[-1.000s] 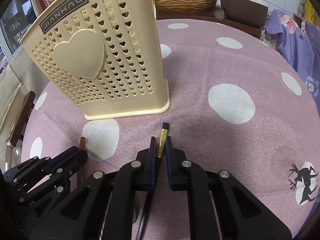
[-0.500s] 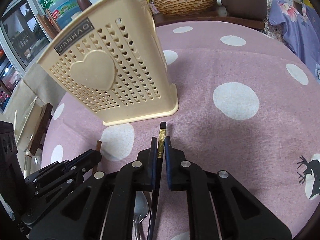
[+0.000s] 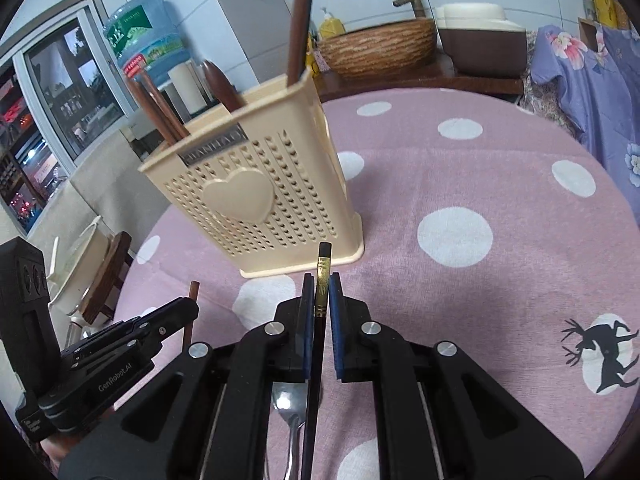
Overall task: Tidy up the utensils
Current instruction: 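Lift both chopsticks upright and lower them into the cream basket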
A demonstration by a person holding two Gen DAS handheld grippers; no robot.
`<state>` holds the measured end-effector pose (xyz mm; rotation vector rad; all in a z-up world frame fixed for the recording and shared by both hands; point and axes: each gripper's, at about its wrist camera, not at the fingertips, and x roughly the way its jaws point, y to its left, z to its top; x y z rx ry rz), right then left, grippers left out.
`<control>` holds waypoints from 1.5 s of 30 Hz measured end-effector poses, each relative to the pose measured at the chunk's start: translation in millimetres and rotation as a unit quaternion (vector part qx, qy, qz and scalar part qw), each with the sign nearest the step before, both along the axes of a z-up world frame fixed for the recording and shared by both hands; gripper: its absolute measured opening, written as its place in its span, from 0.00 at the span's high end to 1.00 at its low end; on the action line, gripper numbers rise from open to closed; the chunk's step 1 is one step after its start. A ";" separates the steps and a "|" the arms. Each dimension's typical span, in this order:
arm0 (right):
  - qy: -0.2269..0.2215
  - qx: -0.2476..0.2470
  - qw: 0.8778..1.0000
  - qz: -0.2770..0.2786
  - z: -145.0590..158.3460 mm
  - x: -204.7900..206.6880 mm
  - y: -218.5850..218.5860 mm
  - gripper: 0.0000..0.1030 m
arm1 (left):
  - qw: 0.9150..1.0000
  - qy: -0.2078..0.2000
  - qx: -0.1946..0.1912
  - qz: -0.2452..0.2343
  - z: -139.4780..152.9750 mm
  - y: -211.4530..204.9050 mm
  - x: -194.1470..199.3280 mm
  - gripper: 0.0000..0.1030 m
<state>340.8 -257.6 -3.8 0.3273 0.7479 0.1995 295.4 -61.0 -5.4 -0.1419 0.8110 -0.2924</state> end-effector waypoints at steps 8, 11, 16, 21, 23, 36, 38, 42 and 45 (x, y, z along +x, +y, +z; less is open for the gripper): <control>-0.077 0.012 0.997 0.021 55.6 -37.9 -7.7 0.92 | 0.998 -0.060 -0.028 -0.004 43.7 15.2 -19.7 0.92; -0.104 0.017 0.994 0.030 78.4 -51.8 -12.5 0.92 | 0.996 -0.087 -0.034 -0.005 63.1 20.2 -27.6 0.92; -0.135 0.016 0.990 0.040 106.1 -69.5 -18.9 0.92 | 0.992 -0.122 -0.037 -0.003 86.7 26.7 -35.1 0.92; -0.148 0.003 0.988 0.049 117.4 -75.0 -16.8 0.92 | 0.990 -0.138 -0.034 -0.001 97.0 29.8 -36.2 0.92; -0.151 0.003 0.987 0.053 121.0 -75.7 -15.5 0.93 | 0.989 -0.144 -0.037 -0.002 102.5 32.2 -37.7 0.92; -0.155 -0.014 0.986 0.065 131.7 -69.9 -7.6 0.93 | 0.985 -0.172 -0.032 0.008 120.3 34.6 -35.0 0.92; -0.153 -0.015 0.986 0.066 131.8 -68.4 -7.6 0.93 | 0.985 -0.172 -0.032 0.008 120.6 35.2 -35.6 0.92; -0.151 -0.014 0.986 0.071 136.0 -65.7 -7.2 0.93 | 0.984 -0.174 -0.033 0.005 124.0 35.6 -33.3 0.92; -0.157 -0.016 0.985 0.076 143.8 -65.0 -7.3 0.93 | 0.983 -0.183 -0.035 0.001 134.2 36.2 -32.3 0.92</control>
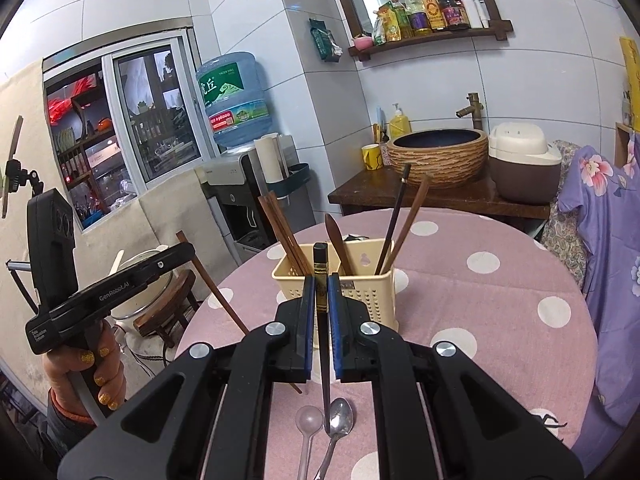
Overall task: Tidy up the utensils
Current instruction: 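Lift both chopsticks upright and lower them into the cream basket, then open both tools to release the chopsticks into the basket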
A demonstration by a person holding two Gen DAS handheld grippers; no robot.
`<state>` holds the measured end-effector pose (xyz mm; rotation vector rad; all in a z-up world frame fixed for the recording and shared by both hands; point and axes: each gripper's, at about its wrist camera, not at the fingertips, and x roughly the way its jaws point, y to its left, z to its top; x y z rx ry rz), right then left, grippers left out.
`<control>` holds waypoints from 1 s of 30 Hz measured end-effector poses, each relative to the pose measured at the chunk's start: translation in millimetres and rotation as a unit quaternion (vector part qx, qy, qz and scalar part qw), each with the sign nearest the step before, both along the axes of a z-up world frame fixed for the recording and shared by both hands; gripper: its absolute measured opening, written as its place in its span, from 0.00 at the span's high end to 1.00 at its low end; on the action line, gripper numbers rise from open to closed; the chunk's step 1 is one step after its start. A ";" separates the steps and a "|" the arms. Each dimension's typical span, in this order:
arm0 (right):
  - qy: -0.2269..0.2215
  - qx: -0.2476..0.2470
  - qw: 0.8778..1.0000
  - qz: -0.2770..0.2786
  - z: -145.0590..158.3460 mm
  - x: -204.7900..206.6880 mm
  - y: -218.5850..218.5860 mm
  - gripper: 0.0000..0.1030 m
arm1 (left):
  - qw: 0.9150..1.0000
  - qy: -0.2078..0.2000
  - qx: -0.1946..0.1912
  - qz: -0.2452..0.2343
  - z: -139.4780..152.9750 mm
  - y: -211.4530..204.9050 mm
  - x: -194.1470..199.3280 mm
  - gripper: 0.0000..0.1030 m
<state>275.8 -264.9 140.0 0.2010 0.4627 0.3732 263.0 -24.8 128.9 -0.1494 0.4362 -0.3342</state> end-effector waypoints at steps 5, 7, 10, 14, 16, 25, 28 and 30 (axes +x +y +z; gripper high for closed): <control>-0.019 0.007 1.000 0.010 32.5 10.1 0.0 0.93 | 1.000 -0.021 -0.006 -0.022 35.6 -1.3 0.2 0.92; -0.039 0.006 0.999 0.003 52.4 15.6 -0.5 0.93 | 0.999 -0.037 -0.009 -0.027 56.6 -1.2 -0.4 0.92; -0.069 0.005 0.998 -0.012 84.7 27.1 0.0 0.93 | 0.998 -0.062 -0.017 -0.015 91.6 0.8 7.6 0.92; -0.116 -0.001 0.992 -0.040 118.4 43.2 5.3 0.93 | 0.996 -0.074 -0.045 0.006 127.9 4.6 31.0 0.92; -0.126 -0.008 0.990 -0.055 124.1 54.6 10.4 0.93 | 0.996 -0.077 -0.044 0.026 131.3 1.8 42.6 0.92; -0.102 -0.043 0.991 -0.072 72.1 98.2 29.4 0.93 | 0.998 -0.031 -0.029 0.046 69.1 -10.7 76.5 0.92; -0.077 -0.047 0.993 -0.071 51.5 105.2 31.5 0.93 | 0.999 -0.011 -0.029 0.037 51.3 -12.9 78.4 0.92; -0.069 -0.052 0.994 -0.072 40.5 106.9 33.0 0.93 | 0.999 -0.008 -0.021 0.038 39.4 -14.5 75.9 0.92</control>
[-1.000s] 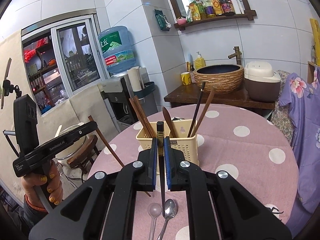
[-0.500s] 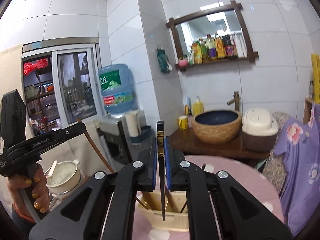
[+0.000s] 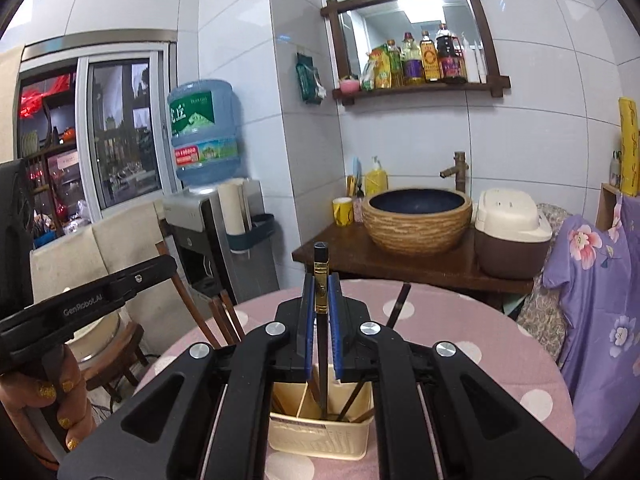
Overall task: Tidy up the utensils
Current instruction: 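Open both tools to release the chopsticks into the basket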
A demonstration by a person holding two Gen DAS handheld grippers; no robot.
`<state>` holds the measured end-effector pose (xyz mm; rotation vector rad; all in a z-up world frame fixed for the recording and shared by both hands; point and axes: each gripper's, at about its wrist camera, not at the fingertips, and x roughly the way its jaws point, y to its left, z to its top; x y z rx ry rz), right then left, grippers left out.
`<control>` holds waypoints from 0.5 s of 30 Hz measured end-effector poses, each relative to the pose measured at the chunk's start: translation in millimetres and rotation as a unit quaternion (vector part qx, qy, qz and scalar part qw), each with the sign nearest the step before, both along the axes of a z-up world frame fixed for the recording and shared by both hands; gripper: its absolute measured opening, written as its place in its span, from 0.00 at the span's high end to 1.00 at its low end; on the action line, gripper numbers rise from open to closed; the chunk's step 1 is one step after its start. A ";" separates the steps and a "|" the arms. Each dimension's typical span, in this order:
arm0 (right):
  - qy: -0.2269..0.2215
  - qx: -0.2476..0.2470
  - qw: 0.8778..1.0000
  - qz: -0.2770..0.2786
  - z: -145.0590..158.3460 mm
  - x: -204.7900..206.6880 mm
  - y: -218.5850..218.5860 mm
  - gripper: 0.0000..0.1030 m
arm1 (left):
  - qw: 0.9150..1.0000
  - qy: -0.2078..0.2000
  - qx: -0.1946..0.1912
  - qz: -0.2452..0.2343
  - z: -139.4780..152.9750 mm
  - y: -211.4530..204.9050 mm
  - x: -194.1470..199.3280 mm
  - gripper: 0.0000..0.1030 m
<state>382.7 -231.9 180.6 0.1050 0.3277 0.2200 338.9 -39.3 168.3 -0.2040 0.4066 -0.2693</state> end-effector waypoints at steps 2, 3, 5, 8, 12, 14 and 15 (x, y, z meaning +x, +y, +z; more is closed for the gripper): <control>0.014 0.003 1.000 0.000 -10.0 2.4 -0.4 0.92 | 1.000 0.007 0.005 -0.003 -8.1 -2.0 0.6 0.92; 0.019 0.004 1.000 0.000 -14.2 3.2 -0.4 0.92 | 1.000 0.013 0.007 -0.006 -13.6 -3.3 -0.4 0.92; 0.024 -0.001 1.000 0.000 -23.0 2.6 1.4 0.92 | 1.000 0.019 0.014 -0.009 -21.7 -5.9 0.9 0.92; 0.029 -0.003 1.000 0.001 -32.0 3.4 2.9 0.92 | 0.999 0.026 0.022 -0.010 -33.4 -7.6 1.6 0.92; 0.032 -0.007 0.999 -0.002 -40.1 2.1 3.8 0.92 | 0.999 0.044 0.020 -0.011 -47.6 -6.1 5.4 0.92; 0.035 -0.005 0.999 -0.002 -42.7 1.6 3.1 0.92 | 0.999 0.038 0.024 -0.007 -50.7 -6.2 3.7 0.92; 0.035 -0.006 0.999 -0.003 -44.0 1.2 2.8 0.92 | 0.999 0.035 0.026 -0.006 -51.1 -6.3 2.6 0.92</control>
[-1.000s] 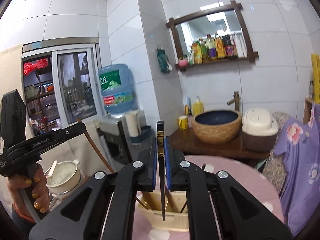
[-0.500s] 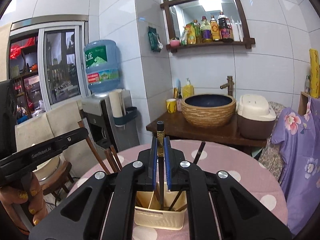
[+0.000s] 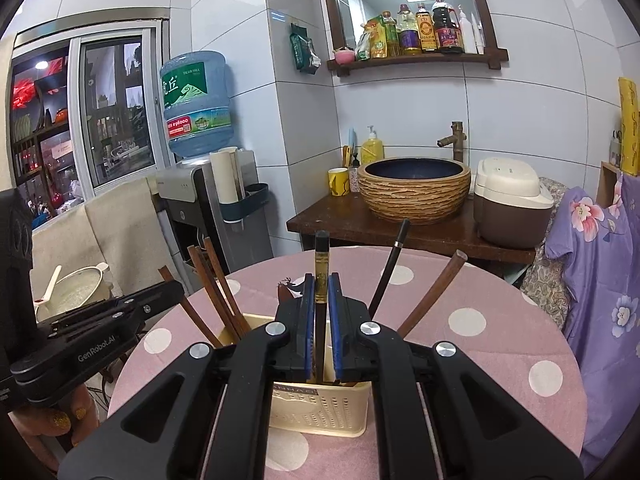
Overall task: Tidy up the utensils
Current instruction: 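Open both tools to release the chopsticks into the basket, then withdraw both tools from the basket toward the spoons on the table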
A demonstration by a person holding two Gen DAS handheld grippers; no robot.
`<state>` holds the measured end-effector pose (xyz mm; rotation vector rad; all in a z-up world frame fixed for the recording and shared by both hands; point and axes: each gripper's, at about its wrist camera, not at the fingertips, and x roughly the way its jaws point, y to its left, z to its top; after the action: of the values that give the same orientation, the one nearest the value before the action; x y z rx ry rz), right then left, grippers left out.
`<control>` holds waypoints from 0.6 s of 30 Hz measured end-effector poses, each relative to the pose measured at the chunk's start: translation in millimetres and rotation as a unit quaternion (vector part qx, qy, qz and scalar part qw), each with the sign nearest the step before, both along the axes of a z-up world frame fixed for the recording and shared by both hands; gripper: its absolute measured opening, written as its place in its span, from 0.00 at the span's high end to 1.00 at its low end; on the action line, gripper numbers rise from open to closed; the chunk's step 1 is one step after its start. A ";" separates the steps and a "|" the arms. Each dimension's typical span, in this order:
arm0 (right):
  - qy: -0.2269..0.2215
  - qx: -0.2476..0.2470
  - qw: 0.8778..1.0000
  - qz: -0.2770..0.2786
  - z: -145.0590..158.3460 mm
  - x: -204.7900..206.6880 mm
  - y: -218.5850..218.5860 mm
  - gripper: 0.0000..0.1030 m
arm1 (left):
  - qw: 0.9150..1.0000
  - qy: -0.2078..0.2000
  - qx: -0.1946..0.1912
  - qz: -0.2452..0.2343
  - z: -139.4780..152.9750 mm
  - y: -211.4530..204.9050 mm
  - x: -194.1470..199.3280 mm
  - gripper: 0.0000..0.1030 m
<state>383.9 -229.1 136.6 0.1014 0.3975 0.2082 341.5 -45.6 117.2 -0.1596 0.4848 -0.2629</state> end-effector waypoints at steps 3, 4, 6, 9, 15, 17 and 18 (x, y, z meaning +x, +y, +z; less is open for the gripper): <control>-0.015 -0.011 1.000 -0.010 -1.4 -5.0 0.1 0.90 | 1.000 -0.005 -0.008 -0.005 -0.8 2.2 -5.7 0.90; -0.021 -0.014 1.000 -0.009 -1.7 -8.0 0.3 0.88 | 1.000 -0.006 -0.006 -0.004 -1.3 1.4 -7.9 0.80; -0.031 -0.015 0.999 -0.011 -1.1 -13.9 0.1 0.55 | 1.000 -0.014 -0.007 -0.001 -2.4 2.8 -15.2 0.53; -0.060 -0.021 0.998 -0.015 0.2 -30.8 -0.1 0.47 | 0.999 -0.032 -0.011 0.002 -4.6 8.1 -34.0 0.43; -0.077 -0.055 0.995 -0.009 -10.6 -69.1 6.1 0.37 | 1.000 -0.014 -0.001 0.009 -25.1 20.8 -62.2 0.23; -0.068 -0.063 0.996 -0.005 -20.0 -78.4 6.7 0.36 | 1.000 0.005 -0.007 0.020 -37.2 30.0 -67.5 0.21; -0.060 -0.064 0.996 -0.005 -25.0 -82.1 6.1 0.34 | 1.000 0.013 -0.009 0.025 -42.3 34.4 -69.4 0.21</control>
<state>301.8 -223.0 111.6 -0.0343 0.2900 0.1782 272.1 -11.2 74.9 -0.1938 0.5037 -0.2159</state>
